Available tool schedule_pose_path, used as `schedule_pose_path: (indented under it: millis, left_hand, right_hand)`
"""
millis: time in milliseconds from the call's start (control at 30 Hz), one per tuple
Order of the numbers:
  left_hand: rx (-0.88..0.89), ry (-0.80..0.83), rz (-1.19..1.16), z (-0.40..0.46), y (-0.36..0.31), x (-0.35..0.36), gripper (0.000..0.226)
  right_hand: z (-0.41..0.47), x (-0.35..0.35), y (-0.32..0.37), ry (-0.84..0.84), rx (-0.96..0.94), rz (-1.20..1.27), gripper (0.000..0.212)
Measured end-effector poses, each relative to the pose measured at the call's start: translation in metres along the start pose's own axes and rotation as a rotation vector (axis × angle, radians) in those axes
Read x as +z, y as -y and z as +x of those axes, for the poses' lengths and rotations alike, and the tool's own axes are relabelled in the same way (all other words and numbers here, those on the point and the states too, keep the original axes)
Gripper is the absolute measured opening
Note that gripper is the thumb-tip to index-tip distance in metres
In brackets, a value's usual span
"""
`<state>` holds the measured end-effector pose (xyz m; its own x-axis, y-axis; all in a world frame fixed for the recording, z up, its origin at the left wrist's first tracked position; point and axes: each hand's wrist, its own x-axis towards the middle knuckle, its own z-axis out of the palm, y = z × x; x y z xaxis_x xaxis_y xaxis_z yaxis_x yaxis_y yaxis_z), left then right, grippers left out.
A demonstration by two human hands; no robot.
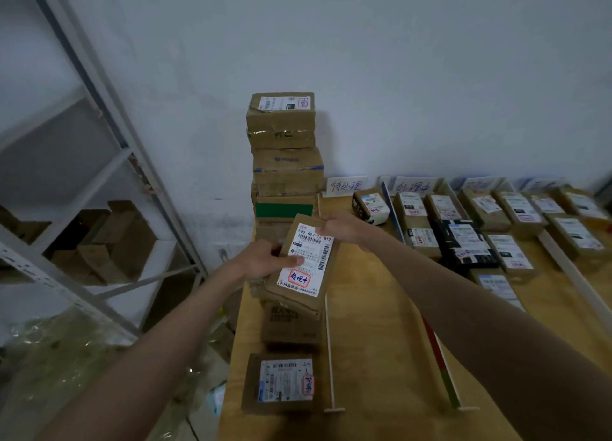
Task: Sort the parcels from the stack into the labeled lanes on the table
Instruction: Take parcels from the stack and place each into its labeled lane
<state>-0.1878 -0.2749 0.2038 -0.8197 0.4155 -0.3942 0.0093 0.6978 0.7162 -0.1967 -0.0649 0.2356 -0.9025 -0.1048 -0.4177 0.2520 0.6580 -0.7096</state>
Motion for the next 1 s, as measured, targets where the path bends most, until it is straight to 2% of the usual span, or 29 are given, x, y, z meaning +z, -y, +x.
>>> schedule_pose_path:
  millis: [100,167,267,367,500,600,767,1000]
  left_hand:
    - [0.020,0.000,0.012,-0.002,-0.005,0.009,0.033]
    - [0.021,-0.019,0.029,-0.003,-0.010,0.014,0.025]
    - [0.042,-0.051,0.048,0.000,-0.018,0.025,0.016]
    - [0.053,-0.055,0.060,0.006,-0.029,0.042,0.020]
    - [0.059,-0.026,-0.014,0.023,-0.043,0.075,0.019]
    - [0.046,0.011,-0.035,0.035,-0.056,0.105,0.033]
    - [0.017,0.068,-0.045,0.058,-0.082,0.159,0.034]
    - [-0.051,0.051,-0.032,0.095,-0.128,0.246,0.043]
  right_hand:
    - [-0.009,-0.001,-0.009,-0.010,-0.023,-0.003,0.044]
    - [-0.016,-0.002,-0.017,-0.053,-0.043,0.010,0.044]
    - [-0.026,-0.006,-0.035,-0.245,-0.061,-0.028,0.043]
    - [-0.042,-0.014,-0.072,-0.478,-0.041,-0.215,0.041]
    - [-0.077,-0.026,-0.133,-0.646,0.040,-0.392,0.035]
    - [-0.104,-0.035,-0.176,-0.692,0.133,-0.417,0.036]
    - [-0.138,-0.051,-0.246,-0.713,0.220,-0.430,0.036]
    - [-0.150,-0.100,-0.330,-0.658,0.246,-0.466,0.043]
